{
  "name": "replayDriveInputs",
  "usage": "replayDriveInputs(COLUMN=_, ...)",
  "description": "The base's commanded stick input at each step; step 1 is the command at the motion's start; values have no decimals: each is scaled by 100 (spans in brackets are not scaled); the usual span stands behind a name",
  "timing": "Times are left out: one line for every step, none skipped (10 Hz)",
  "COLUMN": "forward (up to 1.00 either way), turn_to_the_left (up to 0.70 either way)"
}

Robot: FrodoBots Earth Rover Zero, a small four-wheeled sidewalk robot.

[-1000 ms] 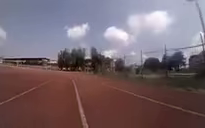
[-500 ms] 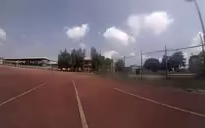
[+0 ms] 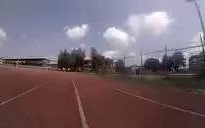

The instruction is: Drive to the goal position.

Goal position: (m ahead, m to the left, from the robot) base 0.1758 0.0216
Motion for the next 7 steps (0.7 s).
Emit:
replayDriveInputs(forward=70, turn_to_the_left=0)
replayDriveInputs(forward=70, turn_to_the_left=12)
replayDriveInputs(forward=70, turn_to_the_left=26)
replayDriveInputs(forward=70, turn_to_the_left=35)
replayDriveInputs(forward=70, turn_to_the_left=35)
replayDriveInputs(forward=70, turn_to_the_left=35)
replayDriveInputs(forward=70, turn_to_the_left=35)
